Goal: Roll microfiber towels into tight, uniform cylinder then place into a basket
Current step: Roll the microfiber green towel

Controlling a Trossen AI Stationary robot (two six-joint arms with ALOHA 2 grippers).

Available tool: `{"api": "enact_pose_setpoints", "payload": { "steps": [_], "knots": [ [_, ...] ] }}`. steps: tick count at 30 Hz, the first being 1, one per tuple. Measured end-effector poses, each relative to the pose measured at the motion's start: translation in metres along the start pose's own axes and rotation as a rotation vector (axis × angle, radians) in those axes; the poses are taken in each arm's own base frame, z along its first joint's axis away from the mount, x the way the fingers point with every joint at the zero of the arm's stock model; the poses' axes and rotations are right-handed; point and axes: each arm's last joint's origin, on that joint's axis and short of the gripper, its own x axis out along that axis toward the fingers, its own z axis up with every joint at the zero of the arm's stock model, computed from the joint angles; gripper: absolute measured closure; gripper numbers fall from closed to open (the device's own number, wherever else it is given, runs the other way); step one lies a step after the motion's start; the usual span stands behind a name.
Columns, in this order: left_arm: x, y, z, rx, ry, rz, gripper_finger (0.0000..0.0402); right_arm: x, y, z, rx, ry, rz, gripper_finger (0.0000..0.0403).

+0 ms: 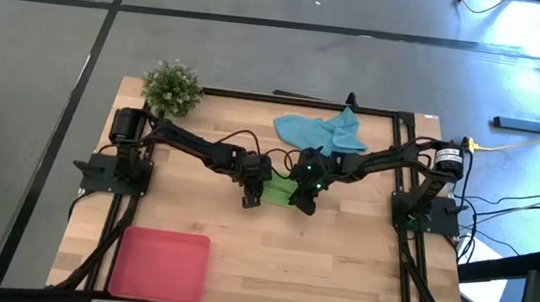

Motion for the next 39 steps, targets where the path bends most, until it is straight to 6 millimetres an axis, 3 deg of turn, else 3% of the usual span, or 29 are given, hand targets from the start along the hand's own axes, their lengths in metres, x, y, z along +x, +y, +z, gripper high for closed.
{"api": "enact_pose_setpoints", "payload": {
  "steps": [10,20,30,39],
  "knots": [
    [0.000,-0.007,-0.002,-0.009,0.013,-0.043,0.0305,0.001,0.001,0.001,0.056,-0.007,0.021,0.0307],
    [0.000,-0.010,-0.002,-0.004,0.015,-0.054,0.0305,0.000,0.005,0.007,-0.018,0.012,0.103,0.0259],
    [0.000,-0.010,-0.002,-0.004,0.015,-0.052,0.0305,-0.004,0.022,0.020,-0.118,0.098,0.152,0.0284],
    [0.000,-0.010,-0.002,0.004,0.014,-0.051,0.0305,-0.017,0.039,0.025,-0.132,0.313,0.085,0.0289]
  ]
}}
